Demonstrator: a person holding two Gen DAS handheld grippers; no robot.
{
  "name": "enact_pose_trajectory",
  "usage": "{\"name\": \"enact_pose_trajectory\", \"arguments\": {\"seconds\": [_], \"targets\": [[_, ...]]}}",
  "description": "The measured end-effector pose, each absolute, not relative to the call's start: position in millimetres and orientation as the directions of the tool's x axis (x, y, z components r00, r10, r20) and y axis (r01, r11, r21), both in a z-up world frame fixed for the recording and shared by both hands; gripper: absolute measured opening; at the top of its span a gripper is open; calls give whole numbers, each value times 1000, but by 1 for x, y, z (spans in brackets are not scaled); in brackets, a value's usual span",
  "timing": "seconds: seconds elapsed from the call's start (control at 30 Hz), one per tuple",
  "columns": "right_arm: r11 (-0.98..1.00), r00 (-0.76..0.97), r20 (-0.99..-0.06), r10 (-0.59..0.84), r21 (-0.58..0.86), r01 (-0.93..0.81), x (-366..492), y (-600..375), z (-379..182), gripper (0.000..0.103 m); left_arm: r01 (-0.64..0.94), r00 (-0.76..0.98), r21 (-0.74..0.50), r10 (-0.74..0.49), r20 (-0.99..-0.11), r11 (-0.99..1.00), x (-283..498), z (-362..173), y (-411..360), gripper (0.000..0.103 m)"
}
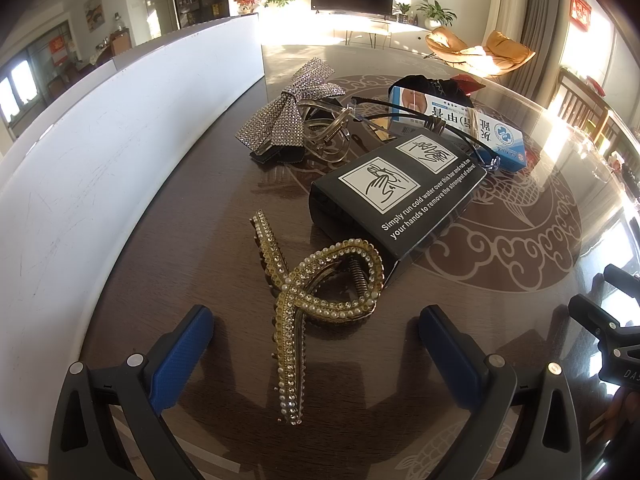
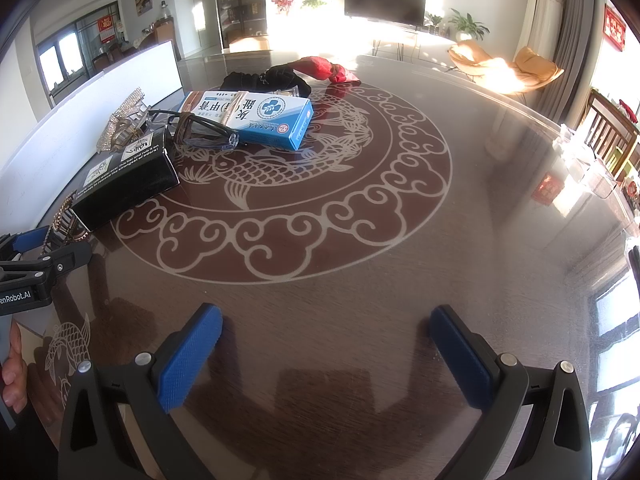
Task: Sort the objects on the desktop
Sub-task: 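Close the left tool on the gold hair clip and lift it, then hold the hair clip in the left tool while the right tool grasps the black soap box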
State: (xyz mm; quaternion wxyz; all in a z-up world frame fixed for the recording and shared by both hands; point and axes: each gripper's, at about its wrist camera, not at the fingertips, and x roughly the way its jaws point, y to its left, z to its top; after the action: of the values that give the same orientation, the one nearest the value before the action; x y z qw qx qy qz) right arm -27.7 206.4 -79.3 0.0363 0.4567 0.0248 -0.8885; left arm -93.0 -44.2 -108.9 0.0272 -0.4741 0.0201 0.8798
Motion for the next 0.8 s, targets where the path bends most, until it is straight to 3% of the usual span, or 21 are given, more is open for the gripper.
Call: {"name": "enact_pose_trajectory", "arguments": {"seconds": [0.2, 0.27, 0.33, 0.4, 0.67, 0.8], "targets": [[-996, -580, -813, -42, -11, 87, -28, 206, -79, 103, -65, -549, 8, 29, -835, -998, -93, -109, -45, 103], [-996, -580, -813, -42, -11, 87, -27, 206, -79, 103, -60, -569, 9, 27, -822, -998, -90, -105, -46, 87], [-996, -580, -813, -42, -11, 87, -27, 206, -79, 103, -56, -583, 4, 30, -812, -998, -88, -101, -47, 57], [-996, -580, -813, -42, -11, 87, -27, 206, -79, 103, -42, -586, 4, 21, -810, -999, -86, -99, -51, 45], [-995, -565, -823, -51, -8, 101, -31, 204, -79, 103, 58, -592, -102, 48, -805, -993, -86, -93, -80, 41], [-977, -550, -811, -202, 127, 172, -52, 186, -64, 103, 113, -596, -133, 40, -802, -985, -87, -92, -93, 41]]}}
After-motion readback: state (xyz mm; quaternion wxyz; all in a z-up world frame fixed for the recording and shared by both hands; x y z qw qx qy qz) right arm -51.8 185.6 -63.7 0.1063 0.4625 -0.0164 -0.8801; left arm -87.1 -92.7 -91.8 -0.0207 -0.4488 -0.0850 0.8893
